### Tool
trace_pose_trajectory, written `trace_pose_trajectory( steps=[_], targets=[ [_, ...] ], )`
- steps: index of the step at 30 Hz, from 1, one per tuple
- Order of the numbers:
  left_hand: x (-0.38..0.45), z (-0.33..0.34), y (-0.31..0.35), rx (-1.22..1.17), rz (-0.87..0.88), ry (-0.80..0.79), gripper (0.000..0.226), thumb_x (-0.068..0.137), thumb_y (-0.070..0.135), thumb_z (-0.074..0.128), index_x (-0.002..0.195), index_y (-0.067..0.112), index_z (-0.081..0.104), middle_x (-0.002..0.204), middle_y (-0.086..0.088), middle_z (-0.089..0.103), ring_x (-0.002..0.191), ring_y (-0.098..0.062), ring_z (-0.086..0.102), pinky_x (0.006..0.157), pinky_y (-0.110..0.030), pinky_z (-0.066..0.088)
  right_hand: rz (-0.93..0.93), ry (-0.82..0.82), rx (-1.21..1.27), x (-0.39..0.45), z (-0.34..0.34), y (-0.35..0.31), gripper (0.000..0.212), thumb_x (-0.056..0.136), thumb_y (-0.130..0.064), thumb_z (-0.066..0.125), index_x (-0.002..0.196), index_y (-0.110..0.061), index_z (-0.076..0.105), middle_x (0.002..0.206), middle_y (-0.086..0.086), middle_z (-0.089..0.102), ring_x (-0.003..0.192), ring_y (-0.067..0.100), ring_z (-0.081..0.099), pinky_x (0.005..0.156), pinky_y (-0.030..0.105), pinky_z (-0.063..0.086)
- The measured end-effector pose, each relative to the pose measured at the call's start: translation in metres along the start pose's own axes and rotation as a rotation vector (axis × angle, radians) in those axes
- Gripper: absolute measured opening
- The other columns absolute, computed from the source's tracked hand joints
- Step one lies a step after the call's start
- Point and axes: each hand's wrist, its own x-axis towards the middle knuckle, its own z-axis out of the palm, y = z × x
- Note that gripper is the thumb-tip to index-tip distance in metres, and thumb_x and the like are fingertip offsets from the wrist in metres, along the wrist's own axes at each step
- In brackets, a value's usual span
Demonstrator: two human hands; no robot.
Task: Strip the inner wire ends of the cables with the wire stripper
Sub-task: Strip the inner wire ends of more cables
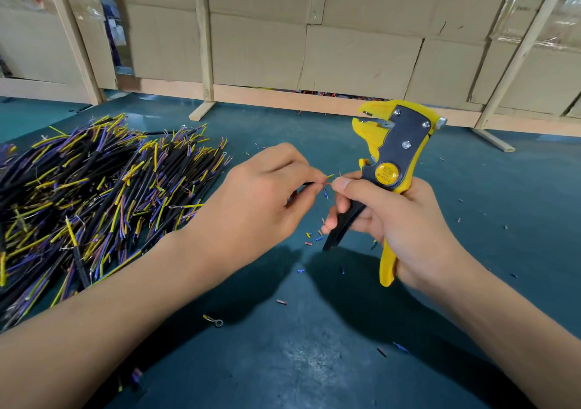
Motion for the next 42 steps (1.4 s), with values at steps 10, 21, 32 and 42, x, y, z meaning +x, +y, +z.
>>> trace_pose_trajectory(
  steps=[10,21,32,42],
  targets=[
    [0.004,-0.008,-0.005,0.036,-0.118,0.208,0.010,0.089,0.003,0.073,0.098,0.005,0.077,0.090,-0.010,0.068,0.078,-0.014,0.062,0.078,-0.014,0.047,0.177,-0.263,0.163,-0.005,0.001,-0.005,0.017,0.085,-0.014,0.069,0.077,0.001,0.067,0.067,0.019,0.054,0.058,0.039,0.058,0.064,0.052,0.055],
    [0.007,-0.016,-0.003,-0.011,-0.101,0.334,0.008,0.089,0.004,0.073,0.097,0.004,0.077,0.088,-0.006,0.069,0.073,-0.011,0.061,0.069,-0.021,0.050,0.265,-0.443,0.146,-0.008,0.001,-0.010,0.014,0.085,-0.013,0.069,0.077,-0.002,0.067,0.069,0.020,0.056,0.059,0.038,0.058,0.066,0.053,0.055],
    [0.005,-0.015,-0.002,-0.145,-0.059,0.318,0.009,0.090,0.004,0.073,0.099,0.004,0.076,0.088,-0.005,0.067,0.070,-0.017,0.063,0.061,-0.037,0.049,0.266,-0.470,0.148,-0.010,0.003,-0.010,0.015,0.084,-0.014,0.065,0.078,0.000,0.068,0.067,0.019,0.057,0.059,0.038,0.058,0.064,0.053,0.055],
    [0.005,-0.016,-0.002,-0.241,-0.057,0.322,0.010,0.091,0.003,0.072,0.101,0.005,0.073,0.085,-0.012,0.066,0.073,-0.026,0.063,0.064,-0.042,0.049,0.251,-0.480,0.187,-0.011,0.005,-0.008,0.016,0.087,-0.014,0.062,0.080,0.000,0.067,0.067,0.019,0.056,0.059,0.037,0.059,0.065,0.054,0.055]
  ],
)
